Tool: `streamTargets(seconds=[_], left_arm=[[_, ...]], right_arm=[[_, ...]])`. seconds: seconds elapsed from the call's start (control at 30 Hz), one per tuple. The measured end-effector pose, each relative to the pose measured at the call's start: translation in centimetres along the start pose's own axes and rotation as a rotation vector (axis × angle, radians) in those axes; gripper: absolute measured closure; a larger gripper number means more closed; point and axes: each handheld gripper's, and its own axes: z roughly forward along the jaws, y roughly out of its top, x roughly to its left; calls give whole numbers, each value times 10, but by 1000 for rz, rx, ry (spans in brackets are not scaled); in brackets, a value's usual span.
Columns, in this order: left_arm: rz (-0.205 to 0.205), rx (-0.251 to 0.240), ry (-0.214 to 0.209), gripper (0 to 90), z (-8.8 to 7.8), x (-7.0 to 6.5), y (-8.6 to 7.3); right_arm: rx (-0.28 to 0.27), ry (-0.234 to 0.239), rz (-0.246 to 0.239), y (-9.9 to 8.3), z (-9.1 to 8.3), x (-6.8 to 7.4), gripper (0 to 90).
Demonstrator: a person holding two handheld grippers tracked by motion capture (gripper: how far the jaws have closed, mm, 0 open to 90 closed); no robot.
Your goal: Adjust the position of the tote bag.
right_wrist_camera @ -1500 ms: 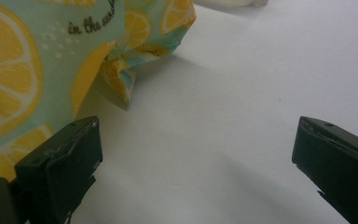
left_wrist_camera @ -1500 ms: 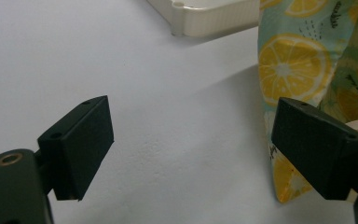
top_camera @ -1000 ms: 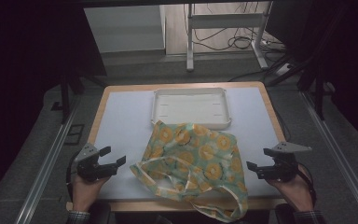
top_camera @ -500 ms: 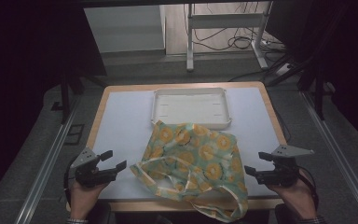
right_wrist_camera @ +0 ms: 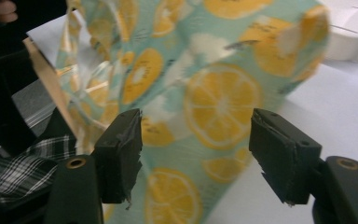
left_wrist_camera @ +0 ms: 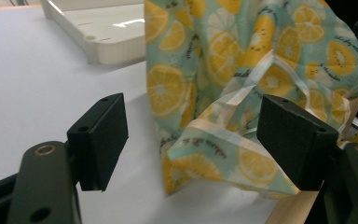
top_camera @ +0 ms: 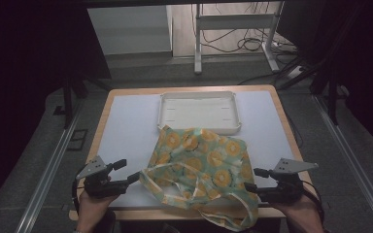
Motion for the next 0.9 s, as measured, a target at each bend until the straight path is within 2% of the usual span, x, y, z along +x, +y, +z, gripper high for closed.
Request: streamTargets(seconds=[0.07, 0.23, 0.27, 0.33, 0.4, 0.53, 0.57, 0.63, 0.67, 0.7, 0.73, 0.8, 0.83, 0.87, 0.9], left_arm=[[15, 10, -2, 246, 3, -3, 1], [37, 30, -11, 244, 10, -9, 1], [49, 40, -12, 244, 14, -12, 2], [55, 47, -13, 244, 16, -13, 2], [69, 60, -12, 247, 22, -16, 2], [77, 68, 0, 301, 27, -18, 1], [80, 71, 1, 301, 29, -19, 1], [88, 75, 6, 376, 31, -20, 1], [88, 75, 6, 397, 31, -20, 1], [88, 75, 11, 397, 32, -20, 1], [89, 75, 8, 479, 34, -20, 1], [89, 76, 11, 509, 34, -20, 1], [90, 79, 12, 546, 35, -20, 2], [94, 81, 3, 616, 37, -20, 3], [94, 81, 3, 655, 37, -20, 3]], right_arm=[[3, 14, -12, 2, 2, 5, 358], [23, 10, -41, 3, 7, 13, 336], [41, 12, -56, 2, 11, 17, 301], [44, 17, -62, 2, 12, 18, 285], [61, 6, -85, 0, 16, 23, 244], [85, -13, -106, -3, 21, 27, 242], [96, -30, -113, -4, 23, 29, 249], [125, -69, -143, -7, 27, 31, 343], [125, -69, -143, -7, 27, 31, 343], [133, -83, -149, -8, 27, 31, 382], [152, -91, -159, -9, 28, 31, 503], [163, -89, -159, -10, 29, 31, 536], [169, -90, -160, -10, 29, 30, 592], [175, -93, -149, -12, 29, 29, 695], [179, -92, -150, -12, 29, 28, 740]])
